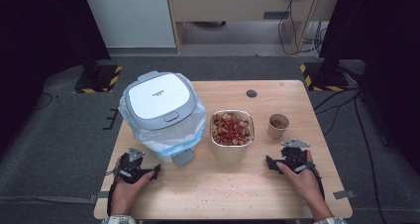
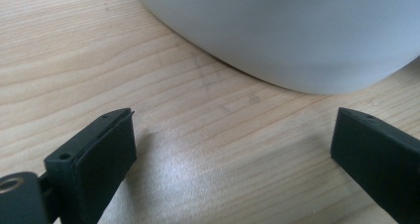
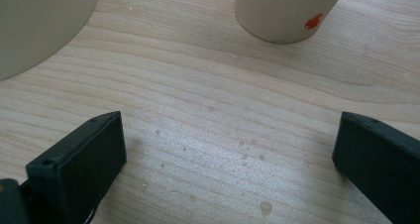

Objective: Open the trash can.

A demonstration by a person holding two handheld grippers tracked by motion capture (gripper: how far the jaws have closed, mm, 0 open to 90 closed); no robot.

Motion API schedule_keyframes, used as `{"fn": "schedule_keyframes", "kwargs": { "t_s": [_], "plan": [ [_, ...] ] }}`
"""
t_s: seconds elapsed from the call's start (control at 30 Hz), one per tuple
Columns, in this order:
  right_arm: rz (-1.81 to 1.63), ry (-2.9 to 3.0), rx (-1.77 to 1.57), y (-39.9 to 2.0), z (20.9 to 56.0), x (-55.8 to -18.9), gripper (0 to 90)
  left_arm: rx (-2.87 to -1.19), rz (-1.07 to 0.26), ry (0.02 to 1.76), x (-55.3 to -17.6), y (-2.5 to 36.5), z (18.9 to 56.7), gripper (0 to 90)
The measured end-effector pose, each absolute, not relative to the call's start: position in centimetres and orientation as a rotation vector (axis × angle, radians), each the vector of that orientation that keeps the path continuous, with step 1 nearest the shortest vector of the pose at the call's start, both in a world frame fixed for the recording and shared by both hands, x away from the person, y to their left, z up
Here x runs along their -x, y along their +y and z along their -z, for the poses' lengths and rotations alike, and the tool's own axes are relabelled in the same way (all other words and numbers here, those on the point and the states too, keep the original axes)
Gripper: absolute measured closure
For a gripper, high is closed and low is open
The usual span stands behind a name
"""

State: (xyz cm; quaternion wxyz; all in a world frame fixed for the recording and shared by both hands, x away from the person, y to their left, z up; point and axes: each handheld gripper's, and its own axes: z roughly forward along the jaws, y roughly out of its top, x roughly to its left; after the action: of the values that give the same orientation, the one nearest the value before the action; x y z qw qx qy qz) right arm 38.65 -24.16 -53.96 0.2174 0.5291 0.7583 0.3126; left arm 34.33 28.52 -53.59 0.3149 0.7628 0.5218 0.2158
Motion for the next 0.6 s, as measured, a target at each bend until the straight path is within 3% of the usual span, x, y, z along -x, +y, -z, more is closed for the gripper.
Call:
{"fn": "schedule_keyframes", "kwargs": {
  "t_s": [0.13, 0.37, 0.6],
  "plan": [
    [-0.870, 2.102, -1.466, -24.2, 54.0, -38.6, 0.5, -2.021, -0.598, 1.354, -33.1, 28.5, 52.7, 15.3],
    [-0.874, 2.110, -1.456, -24.2, 54.0, -38.5, 0.5, -2.000, -0.600, 1.302, -30.3, 28.2, 51.4, 18.0],
    [-0.874, 2.113, -1.457, -24.2, 53.9, -38.4, 0.6, -1.974, -0.598, 1.236, -28.4, 27.2, 50.0, 42.2]
  ]
}}
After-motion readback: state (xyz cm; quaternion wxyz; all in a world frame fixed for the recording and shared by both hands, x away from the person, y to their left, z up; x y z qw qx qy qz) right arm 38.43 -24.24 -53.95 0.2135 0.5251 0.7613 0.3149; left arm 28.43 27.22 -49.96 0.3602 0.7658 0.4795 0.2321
